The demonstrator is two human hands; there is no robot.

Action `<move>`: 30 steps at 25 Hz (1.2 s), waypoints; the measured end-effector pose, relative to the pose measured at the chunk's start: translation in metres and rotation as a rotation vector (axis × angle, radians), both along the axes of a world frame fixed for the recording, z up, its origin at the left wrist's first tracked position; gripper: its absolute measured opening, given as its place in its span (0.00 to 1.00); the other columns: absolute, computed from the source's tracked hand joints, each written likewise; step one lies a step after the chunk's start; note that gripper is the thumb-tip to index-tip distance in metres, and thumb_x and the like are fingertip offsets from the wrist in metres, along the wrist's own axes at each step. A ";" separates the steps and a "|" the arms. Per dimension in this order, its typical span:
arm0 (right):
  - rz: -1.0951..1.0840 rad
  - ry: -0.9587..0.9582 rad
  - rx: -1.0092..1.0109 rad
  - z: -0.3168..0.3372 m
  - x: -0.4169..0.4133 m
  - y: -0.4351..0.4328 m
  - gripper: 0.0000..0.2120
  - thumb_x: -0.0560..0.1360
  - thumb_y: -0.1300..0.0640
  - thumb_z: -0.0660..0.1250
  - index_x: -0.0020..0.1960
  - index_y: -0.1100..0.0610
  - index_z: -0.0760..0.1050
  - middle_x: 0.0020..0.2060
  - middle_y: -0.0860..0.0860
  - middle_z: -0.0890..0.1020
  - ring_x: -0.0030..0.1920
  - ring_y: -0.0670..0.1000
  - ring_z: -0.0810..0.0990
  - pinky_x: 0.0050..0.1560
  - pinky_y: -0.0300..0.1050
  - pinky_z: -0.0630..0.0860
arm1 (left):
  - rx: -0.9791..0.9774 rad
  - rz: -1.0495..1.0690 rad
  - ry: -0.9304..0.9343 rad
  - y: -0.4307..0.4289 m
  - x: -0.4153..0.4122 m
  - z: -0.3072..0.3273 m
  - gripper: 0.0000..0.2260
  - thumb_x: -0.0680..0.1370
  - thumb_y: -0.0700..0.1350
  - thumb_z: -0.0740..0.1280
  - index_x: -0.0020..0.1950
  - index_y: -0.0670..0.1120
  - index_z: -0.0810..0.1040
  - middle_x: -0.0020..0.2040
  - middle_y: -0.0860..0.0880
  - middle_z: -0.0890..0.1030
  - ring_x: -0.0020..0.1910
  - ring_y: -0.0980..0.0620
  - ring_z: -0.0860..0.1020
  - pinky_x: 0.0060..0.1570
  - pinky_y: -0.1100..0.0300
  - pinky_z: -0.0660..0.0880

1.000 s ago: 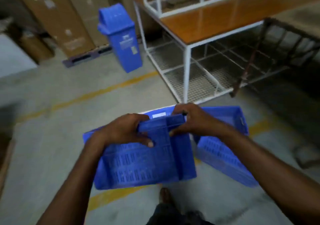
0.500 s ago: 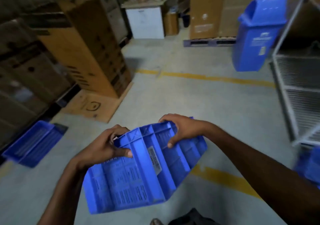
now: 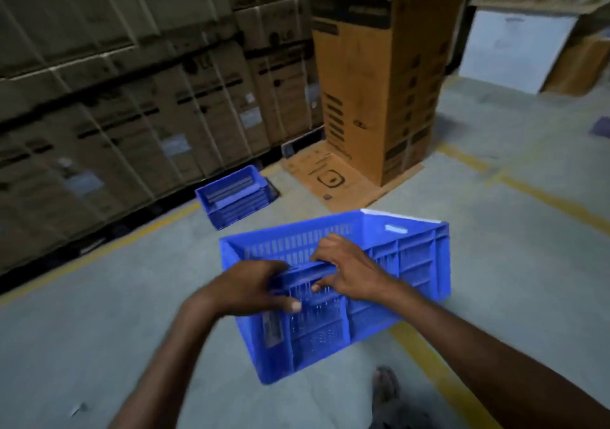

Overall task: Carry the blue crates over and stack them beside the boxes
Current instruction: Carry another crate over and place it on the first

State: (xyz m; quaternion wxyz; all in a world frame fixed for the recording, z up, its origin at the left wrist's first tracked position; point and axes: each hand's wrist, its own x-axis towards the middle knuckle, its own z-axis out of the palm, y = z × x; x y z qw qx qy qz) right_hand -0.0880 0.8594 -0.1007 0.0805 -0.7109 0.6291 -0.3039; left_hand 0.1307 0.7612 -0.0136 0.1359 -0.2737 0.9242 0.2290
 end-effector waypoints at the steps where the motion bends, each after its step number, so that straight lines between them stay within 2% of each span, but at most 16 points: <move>1: 0.031 0.059 -0.041 -0.007 0.004 -0.023 0.22 0.63 0.44 0.79 0.48 0.58 0.80 0.42 0.50 0.78 0.47 0.53 0.75 0.47 0.48 0.72 | -0.198 0.015 -0.038 -0.011 -0.010 -0.019 0.25 0.71 0.65 0.72 0.62 0.53 0.74 0.58 0.51 0.82 0.58 0.49 0.80 0.55 0.52 0.77; 2: 0.049 0.113 -0.073 -0.013 0.004 -0.045 0.21 0.65 0.44 0.78 0.49 0.57 0.80 0.43 0.50 0.78 0.47 0.53 0.75 0.47 0.49 0.73 | -0.345 0.044 -0.044 -0.025 -0.022 -0.036 0.22 0.72 0.63 0.71 0.60 0.52 0.74 0.56 0.48 0.83 0.56 0.44 0.81 0.50 0.52 0.77; 4: 0.065 0.201 -0.099 -0.020 -0.010 -0.094 0.20 0.67 0.43 0.76 0.52 0.54 0.79 0.46 0.48 0.78 0.50 0.53 0.76 0.48 0.52 0.75 | -0.451 0.074 0.000 -0.068 -0.042 -0.055 0.19 0.72 0.60 0.69 0.58 0.52 0.74 0.53 0.47 0.83 0.55 0.43 0.81 0.47 0.52 0.76; 5: 0.070 0.227 -0.040 -0.022 -0.024 -0.118 0.21 0.67 0.42 0.75 0.54 0.53 0.78 0.49 0.47 0.78 0.52 0.52 0.76 0.50 0.53 0.75 | -0.463 0.075 0.024 -0.093 -0.048 -0.059 0.18 0.72 0.60 0.70 0.58 0.53 0.75 0.52 0.48 0.84 0.54 0.43 0.81 0.46 0.52 0.76; 7: 0.063 0.252 0.211 -0.018 -0.063 -0.165 0.29 0.66 0.37 0.75 0.61 0.49 0.75 0.56 0.46 0.79 0.59 0.51 0.76 0.56 0.50 0.75 | -0.481 0.116 0.023 -0.148 -0.056 -0.056 0.19 0.71 0.60 0.71 0.57 0.54 0.77 0.52 0.49 0.84 0.54 0.45 0.81 0.46 0.54 0.75; 9: 0.042 0.330 0.437 -0.015 -0.111 -0.211 0.38 0.63 0.31 0.74 0.67 0.47 0.71 0.63 0.46 0.78 0.64 0.51 0.75 0.58 0.48 0.74 | -0.448 0.164 0.019 -0.209 -0.061 -0.048 0.20 0.70 0.62 0.72 0.58 0.55 0.78 0.51 0.52 0.84 0.54 0.47 0.81 0.44 0.56 0.74; 11: 0.001 0.358 0.546 -0.008 -0.149 -0.254 0.40 0.62 0.30 0.74 0.68 0.47 0.71 0.64 0.48 0.79 0.66 0.53 0.76 0.58 0.49 0.74 | -0.393 0.208 -0.010 -0.258 -0.058 -0.039 0.22 0.70 0.64 0.73 0.59 0.56 0.78 0.52 0.54 0.84 0.55 0.48 0.81 0.45 0.56 0.73; 15: 0.055 0.224 0.625 -0.005 -0.163 -0.357 0.40 0.68 0.38 0.76 0.74 0.52 0.70 0.71 0.49 0.75 0.70 0.52 0.72 0.65 0.48 0.71 | -0.269 0.314 -0.035 -0.350 -0.046 -0.043 0.23 0.70 0.62 0.74 0.62 0.55 0.78 0.55 0.57 0.82 0.57 0.51 0.80 0.49 0.55 0.75; 17: 0.100 0.209 0.633 -0.019 -0.148 -0.406 0.37 0.69 0.40 0.76 0.73 0.51 0.71 0.70 0.49 0.75 0.70 0.52 0.73 0.66 0.48 0.71 | -0.194 0.348 -0.113 -0.392 -0.040 -0.069 0.22 0.70 0.61 0.74 0.58 0.52 0.78 0.54 0.54 0.82 0.56 0.48 0.80 0.49 0.53 0.76; 20: 0.152 0.272 0.625 -0.051 -0.129 -0.470 0.33 0.69 0.40 0.76 0.71 0.48 0.73 0.66 0.48 0.79 0.67 0.52 0.76 0.62 0.47 0.74 | -0.016 0.356 -0.232 -0.441 -0.036 -0.128 0.26 0.72 0.62 0.72 0.66 0.50 0.76 0.60 0.47 0.81 0.61 0.45 0.79 0.55 0.53 0.74; 23: 0.153 0.342 0.617 -0.077 -0.117 -0.547 0.30 0.70 0.41 0.76 0.70 0.46 0.74 0.63 0.47 0.81 0.65 0.52 0.78 0.60 0.46 0.74 | 0.119 0.377 -0.216 -0.499 -0.031 -0.173 0.20 0.75 0.58 0.72 0.58 0.44 0.78 0.57 0.42 0.81 0.58 0.43 0.79 0.51 0.55 0.72; 25: 0.148 0.332 0.644 -0.079 -0.114 -0.596 0.30 0.70 0.42 0.76 0.70 0.47 0.74 0.63 0.48 0.81 0.65 0.52 0.78 0.60 0.47 0.75 | 0.163 0.406 -0.149 -0.542 -0.027 -0.182 0.17 0.76 0.56 0.72 0.56 0.45 0.79 0.55 0.43 0.82 0.57 0.44 0.79 0.49 0.55 0.71; 28: 0.160 0.378 0.626 -0.080 -0.111 -0.671 0.26 0.72 0.41 0.74 0.66 0.47 0.75 0.56 0.49 0.84 0.59 0.54 0.80 0.47 0.45 0.73 | 0.170 0.413 -0.109 -0.619 -0.023 -0.176 0.18 0.76 0.55 0.73 0.61 0.47 0.79 0.57 0.45 0.82 0.59 0.45 0.79 0.53 0.54 0.73; 30: 0.150 0.381 0.627 -0.084 -0.112 -0.714 0.21 0.72 0.41 0.72 0.62 0.48 0.75 0.52 0.50 0.84 0.56 0.56 0.81 0.43 0.46 0.71 | 0.148 0.403 -0.119 -0.674 -0.025 -0.174 0.18 0.75 0.55 0.73 0.62 0.49 0.79 0.57 0.47 0.82 0.61 0.46 0.78 0.54 0.53 0.73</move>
